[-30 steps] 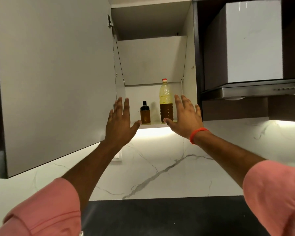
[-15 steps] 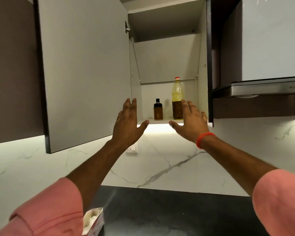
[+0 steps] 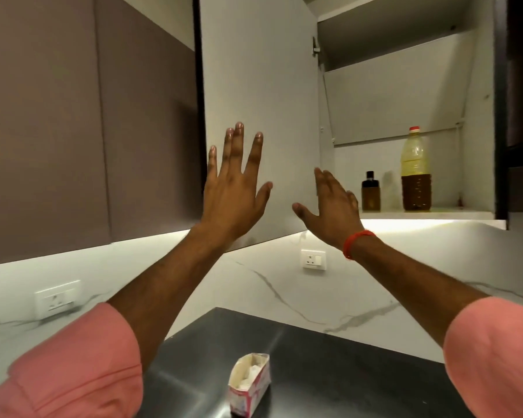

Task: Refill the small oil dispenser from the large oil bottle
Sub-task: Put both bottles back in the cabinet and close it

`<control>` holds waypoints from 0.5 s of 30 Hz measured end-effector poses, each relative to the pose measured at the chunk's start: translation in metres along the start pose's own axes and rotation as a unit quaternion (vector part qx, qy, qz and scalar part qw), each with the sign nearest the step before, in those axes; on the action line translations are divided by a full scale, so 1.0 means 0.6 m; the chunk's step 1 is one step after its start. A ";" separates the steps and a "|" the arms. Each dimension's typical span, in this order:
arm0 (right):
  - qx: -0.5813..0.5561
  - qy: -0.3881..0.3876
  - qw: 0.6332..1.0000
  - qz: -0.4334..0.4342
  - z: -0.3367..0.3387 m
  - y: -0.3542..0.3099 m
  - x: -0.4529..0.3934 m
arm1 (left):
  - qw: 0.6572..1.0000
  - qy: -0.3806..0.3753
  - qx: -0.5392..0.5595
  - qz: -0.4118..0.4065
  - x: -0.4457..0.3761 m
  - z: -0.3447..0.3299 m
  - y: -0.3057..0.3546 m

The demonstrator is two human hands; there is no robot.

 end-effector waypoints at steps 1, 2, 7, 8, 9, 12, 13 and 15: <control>-0.020 0.003 1.000 0.009 -0.016 -0.024 -0.009 | 1.000 0.001 -0.001 0.011 -0.001 0.007 -0.019; -0.040 0.008 0.999 0.018 -0.030 -0.045 -0.016 | 1.000 0.001 -0.002 0.024 -0.002 0.012 -0.033; -0.133 0.062 0.985 0.093 -0.074 -0.151 -0.040 | 0.996 0.024 0.038 0.081 -0.007 0.035 -0.099; -0.144 0.071 0.981 0.109 -0.081 -0.169 -0.044 | 0.991 0.024 0.082 0.098 -0.006 0.039 -0.111; -0.151 0.079 0.978 0.120 -0.088 -0.185 -0.047 | 0.982 0.014 0.142 0.122 -0.007 0.040 -0.122; -0.171 0.097 0.973 0.124 -0.107 -0.221 -0.053 | 0.904 -0.071 0.352 0.233 -0.012 0.021 -0.151; -0.177 0.099 0.972 0.120 -0.115 -0.230 -0.054 | 0.866 -0.099 0.406 0.274 -0.015 0.011 -0.159; -0.183 0.093 0.972 0.112 -0.131 -0.244 -0.054 | 0.805 -0.144 0.469 0.334 -0.021 -0.006 -0.167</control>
Point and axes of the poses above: each hand's wrist, its own x-axis away from the middle knuckle, its own z-axis out of the back of the hand, y = z × x, the point moved 6 cm from there along -x, towards the middle knuckle, and after that the axes turned 12 degrees about z, right-handed, at the moved point
